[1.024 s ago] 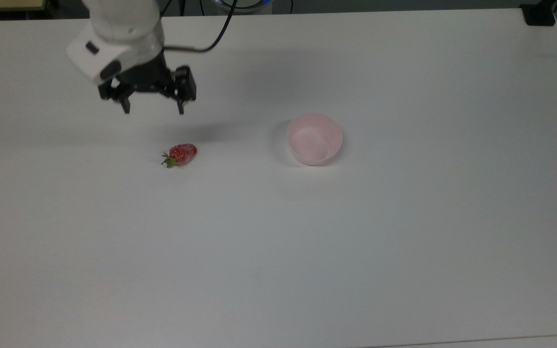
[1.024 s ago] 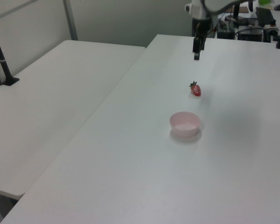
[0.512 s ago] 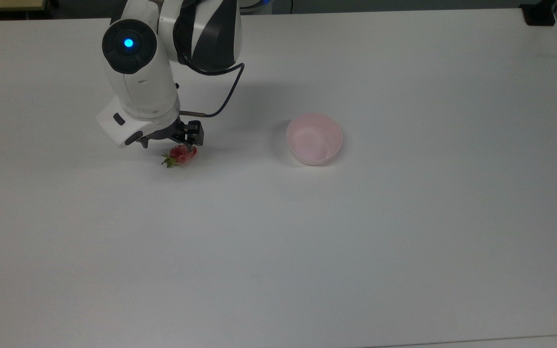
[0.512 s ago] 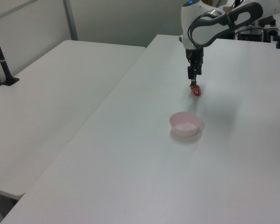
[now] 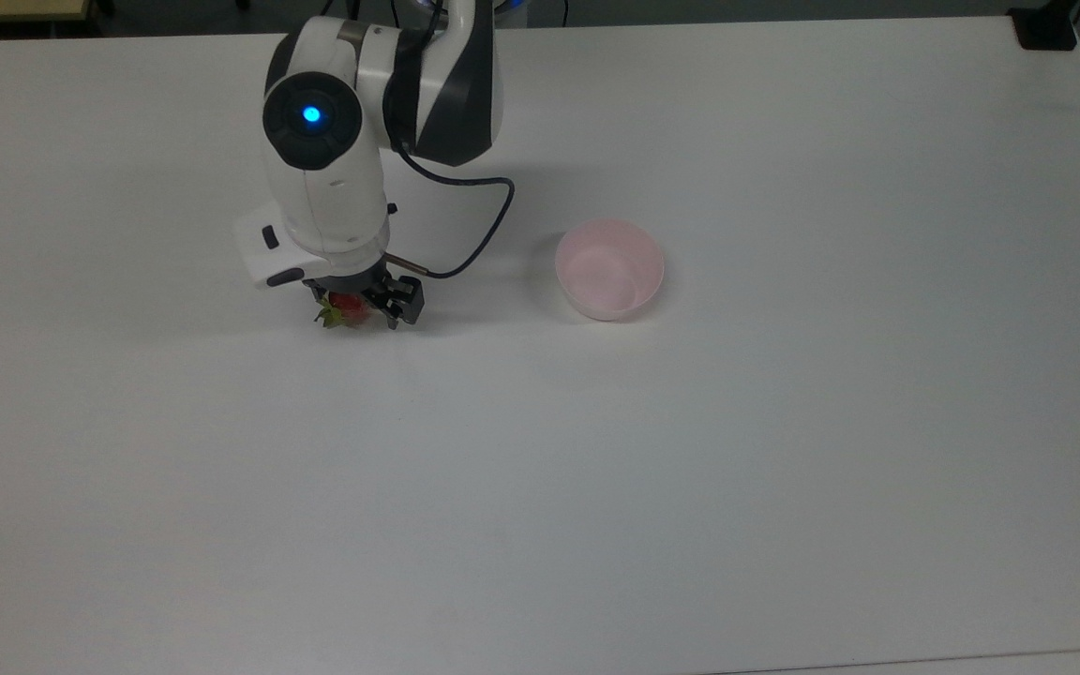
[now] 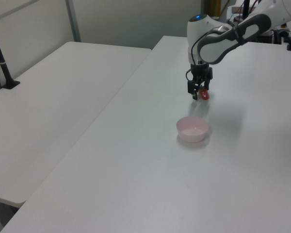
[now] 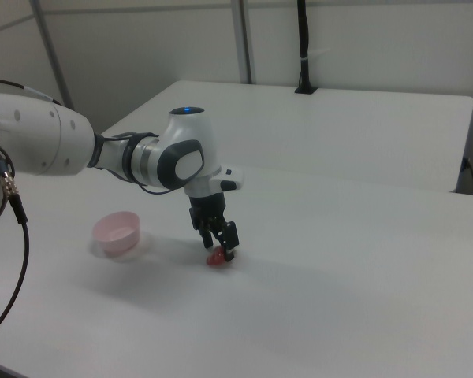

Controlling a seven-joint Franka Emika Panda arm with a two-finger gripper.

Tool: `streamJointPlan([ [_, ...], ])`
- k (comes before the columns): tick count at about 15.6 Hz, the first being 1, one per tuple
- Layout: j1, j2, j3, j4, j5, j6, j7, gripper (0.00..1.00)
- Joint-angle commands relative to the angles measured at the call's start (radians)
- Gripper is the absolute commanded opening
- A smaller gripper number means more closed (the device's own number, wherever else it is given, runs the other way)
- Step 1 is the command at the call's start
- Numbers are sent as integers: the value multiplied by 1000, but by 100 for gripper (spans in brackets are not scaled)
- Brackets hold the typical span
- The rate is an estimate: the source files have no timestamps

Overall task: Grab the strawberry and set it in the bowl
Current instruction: 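Close the gripper around the red strawberry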

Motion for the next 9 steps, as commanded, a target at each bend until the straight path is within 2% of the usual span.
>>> streamJointPlan([
  [1, 14, 7, -7, -14, 7, 38, 18, 55],
  [3, 14, 1, -7, -12, 8, 32, -8, 32],
  [4, 13, -3, -7, -12, 8, 29, -21, 26],
  [9, 5, -48, -8, 9, 16, -14, -38, 24],
])
